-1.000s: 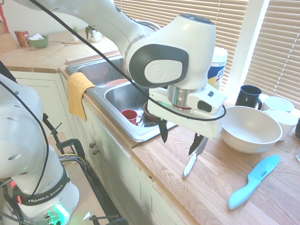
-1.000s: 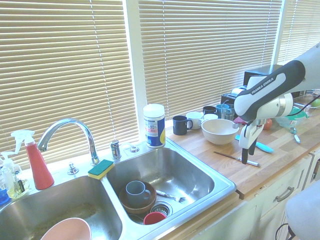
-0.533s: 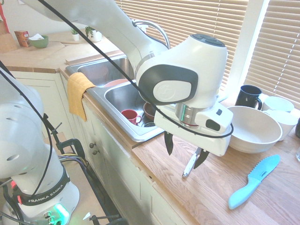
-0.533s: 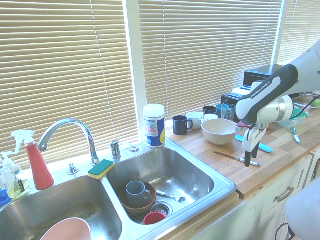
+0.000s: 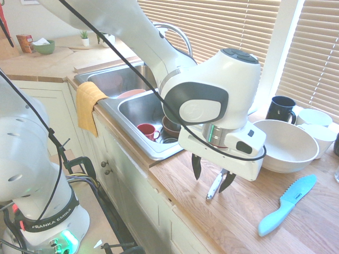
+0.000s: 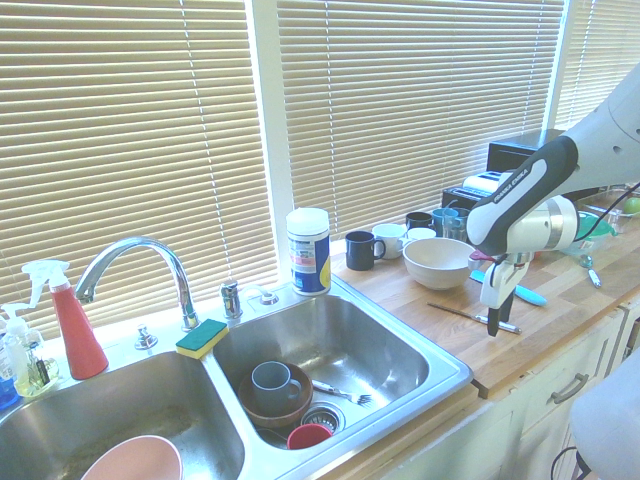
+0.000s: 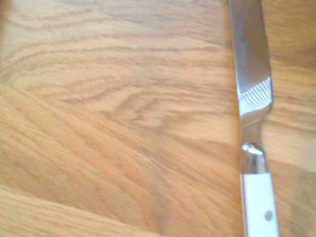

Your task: Put the knife into the sink

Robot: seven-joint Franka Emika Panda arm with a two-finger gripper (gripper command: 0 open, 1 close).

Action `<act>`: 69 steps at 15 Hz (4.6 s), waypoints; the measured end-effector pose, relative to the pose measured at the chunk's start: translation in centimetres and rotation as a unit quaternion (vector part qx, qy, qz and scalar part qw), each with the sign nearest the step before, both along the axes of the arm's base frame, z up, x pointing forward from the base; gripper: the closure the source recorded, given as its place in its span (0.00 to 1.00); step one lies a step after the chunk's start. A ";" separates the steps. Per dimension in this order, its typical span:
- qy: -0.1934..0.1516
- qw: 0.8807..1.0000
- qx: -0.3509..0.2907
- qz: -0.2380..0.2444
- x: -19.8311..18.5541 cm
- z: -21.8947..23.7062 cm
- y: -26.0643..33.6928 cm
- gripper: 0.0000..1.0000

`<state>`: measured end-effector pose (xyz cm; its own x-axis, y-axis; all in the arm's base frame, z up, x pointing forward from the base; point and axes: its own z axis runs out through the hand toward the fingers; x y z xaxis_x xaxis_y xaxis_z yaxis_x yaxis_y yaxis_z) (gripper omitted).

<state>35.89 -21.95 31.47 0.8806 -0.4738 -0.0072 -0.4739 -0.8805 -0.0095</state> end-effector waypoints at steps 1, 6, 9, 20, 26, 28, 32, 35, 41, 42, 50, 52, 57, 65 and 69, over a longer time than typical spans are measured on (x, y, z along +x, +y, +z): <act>0.000 1.000 0.000 0.000 0.1 -0.1 0.1 1.00; -0.003 1.000 0.000 0.001 0.3 0.0 0.0 1.00; -0.005 1.000 -0.001 0.001 0.4 0.2 -0.2 1.00; -0.020 1.000 -0.001 -0.008 1.3 1.7 0.2 1.00; -0.058 0.997 -0.009 -0.042 1.5 10.1 3.8 1.00; -0.054 0.996 -0.009 -0.066 1.8 12.0 7.6 1.00; -0.055 0.993 0.005 -0.107 3.6 12.8 17.6 1.00; -0.068 0.989 0.007 -0.132 4.1 12.0 23.4 1.00; -0.086 0.980 0.007 -0.177 5.3 7.8 31.0 1.00; -0.086 0.979 0.004 -0.183 5.5 7.0 31.7 1.00; -0.104 0.974 -0.008 -0.200 7.0 0.1 36.7 1.00; -0.103 0.975 -0.006 -0.198 8.1 -1.7 36.5 1.00; -0.091 0.977 -0.006 -0.194 11.2 -6.2 36.3 1.00; -0.077 0.977 -0.006 -0.199 12.4 -11.5 35.5 1.00; -0.077 0.977 0.006 -0.197 13.2 -13.0 35.7 1.00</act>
